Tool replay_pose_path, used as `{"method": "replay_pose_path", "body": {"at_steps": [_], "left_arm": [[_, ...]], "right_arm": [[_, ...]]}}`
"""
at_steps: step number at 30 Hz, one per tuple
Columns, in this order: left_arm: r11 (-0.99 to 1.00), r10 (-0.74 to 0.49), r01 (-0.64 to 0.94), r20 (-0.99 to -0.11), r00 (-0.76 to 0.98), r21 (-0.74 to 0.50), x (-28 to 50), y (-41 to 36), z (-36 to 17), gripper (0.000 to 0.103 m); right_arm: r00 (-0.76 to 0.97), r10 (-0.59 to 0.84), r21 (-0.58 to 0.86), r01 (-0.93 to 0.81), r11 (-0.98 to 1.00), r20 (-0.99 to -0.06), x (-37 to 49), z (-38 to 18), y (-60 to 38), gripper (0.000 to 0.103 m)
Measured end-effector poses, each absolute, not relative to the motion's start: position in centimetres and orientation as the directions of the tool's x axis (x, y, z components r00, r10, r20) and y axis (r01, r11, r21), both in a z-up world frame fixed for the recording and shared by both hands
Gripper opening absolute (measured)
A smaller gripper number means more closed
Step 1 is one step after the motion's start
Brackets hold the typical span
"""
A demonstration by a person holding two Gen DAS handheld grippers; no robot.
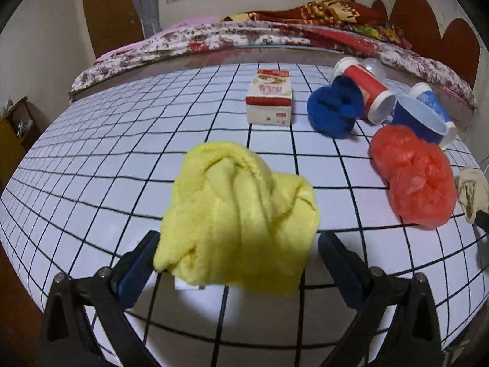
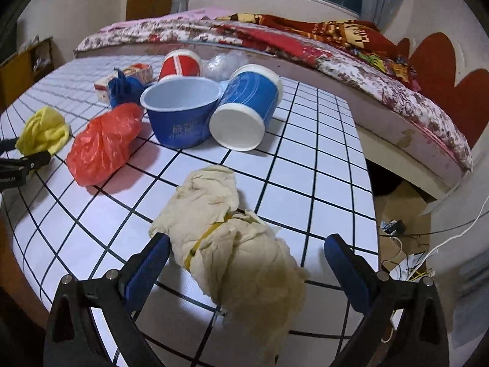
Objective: Collect trash
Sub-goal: 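Grasp the yellow cloth with the left tool while the right tool grasps the beige cloth bundle, then carry both cloths over the black bin and open both tools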
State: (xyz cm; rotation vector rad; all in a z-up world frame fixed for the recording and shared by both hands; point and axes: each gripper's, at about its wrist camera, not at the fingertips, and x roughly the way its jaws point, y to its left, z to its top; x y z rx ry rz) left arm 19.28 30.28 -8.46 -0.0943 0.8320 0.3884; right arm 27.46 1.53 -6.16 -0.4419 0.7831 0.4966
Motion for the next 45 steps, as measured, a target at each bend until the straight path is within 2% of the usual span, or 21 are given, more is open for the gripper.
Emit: {"method": "replay_pose_path", "body": {"at_steps": [2,5,7,8,10,13,16,33,45], "left_arm": [[0.927,0.297,-0.370,-0.733,0.611,0.067,19.3,30.4,-8.4,0.099],[0.931,0.291,-0.360,-0.722,0.628,0.062,19.4,30.6,-8.3,0.086],[0.934,0.286,-0.352,-0.714,0.639,0.059,19.2,30.6,-8.2,0.071],[0.935,0.285,-0.349,-0.710,0.644,0.059,19.3,30.6,-8.2,0.066],[0.938,0.277,-0.343,-0.700,0.659,0.048,18.9,30.5,-8.0,0.043],[0.945,0.233,-0.326,-0.689,0.687,-0.006,18.4,30.5,-7.4,0.030],[0.953,0.198,-0.302,-0.672,0.713,-0.040,17.8,29.8,-6.7,0.027],[0.993,-0.004,-0.062,-0.552,0.834,-0.100,13.5,18.6,-2.6,0.027],[0.981,-0.193,0.158,-0.561,0.805,-0.110,13.4,8.6,-2.5,0.027]], "right_arm": [[0.605,0.249,-0.190,-0.567,0.802,-0.756,27.4,-6.3,1.7,0.102],[0.596,0.258,-0.164,-0.561,0.812,-0.761,27.3,-6.6,1.8,0.100],[0.573,0.286,-0.117,-0.565,0.816,-0.768,27.4,-6.6,1.7,0.087],[0.566,0.294,-0.103,-0.566,0.818,-0.770,27.4,-6.6,1.7,0.083],[0.553,0.312,-0.078,-0.570,0.818,-0.773,27.2,-6.5,1.8,0.067],[0.534,0.332,-0.056,-0.585,0.809,-0.777,26.6,-6.3,2.1,0.046],[0.540,0.353,-0.052,-0.597,0.801,-0.764,25.6,-6.0,2.0,0.041],[0.677,0.437,0.004,-0.540,0.842,-0.592,18.6,-0.8,-6.8,0.041],[0.728,0.350,0.023,-0.418,0.908,-0.590,15.9,-2.3,-16.2,0.041]]}}
